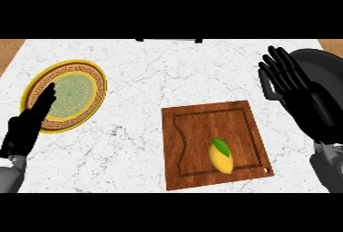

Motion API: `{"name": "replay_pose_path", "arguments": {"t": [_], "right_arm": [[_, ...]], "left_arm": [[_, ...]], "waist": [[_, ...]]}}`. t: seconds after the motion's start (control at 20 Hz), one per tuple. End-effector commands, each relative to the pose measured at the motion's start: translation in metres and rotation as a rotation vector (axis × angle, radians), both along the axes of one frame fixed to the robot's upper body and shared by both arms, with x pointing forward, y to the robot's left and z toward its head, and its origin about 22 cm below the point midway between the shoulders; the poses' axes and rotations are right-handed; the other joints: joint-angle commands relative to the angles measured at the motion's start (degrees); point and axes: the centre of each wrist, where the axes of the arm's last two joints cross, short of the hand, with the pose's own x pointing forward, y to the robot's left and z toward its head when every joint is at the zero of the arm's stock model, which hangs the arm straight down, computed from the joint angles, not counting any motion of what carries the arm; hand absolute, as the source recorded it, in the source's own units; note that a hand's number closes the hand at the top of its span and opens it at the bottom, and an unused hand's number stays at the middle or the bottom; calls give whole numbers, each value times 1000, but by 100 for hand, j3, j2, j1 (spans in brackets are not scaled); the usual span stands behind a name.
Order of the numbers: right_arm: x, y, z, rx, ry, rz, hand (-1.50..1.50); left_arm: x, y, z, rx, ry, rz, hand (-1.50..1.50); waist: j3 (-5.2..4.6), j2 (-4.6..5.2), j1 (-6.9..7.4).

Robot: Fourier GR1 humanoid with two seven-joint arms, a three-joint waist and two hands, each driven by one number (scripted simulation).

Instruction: Pick the lemon from the cutting board and place it in the pot

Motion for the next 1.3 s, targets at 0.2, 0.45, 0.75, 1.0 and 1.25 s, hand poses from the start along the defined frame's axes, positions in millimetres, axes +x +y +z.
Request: {"name": "replay_pose_path", "arguments": {"t": [0.2,0.45,0.75,1.0,1.25], "right_arm": [[-24,91,-29,-26,210,665,-150],[-10,48,-23,-261,-240,386,-150],[-17,-17,-20,-284,-406,537,-150],[1,-50,45,-625,-464,460,-150],[-1,-61,90,-825,-437,502,-150]], "left_arm": [[20,-66,14,-309,-62,-77,0],[8,-100,4,-437,11,-65,0],[-4,-106,32,-452,22,-42,0],[10,-118,34,-457,3,-23,0],[-6,-118,29,-468,33,-55,0]], "waist": [[204,-24,357],[232,-73,34],[218,-80,-24],[207,-70,-67],[204,-72,-4]]}}
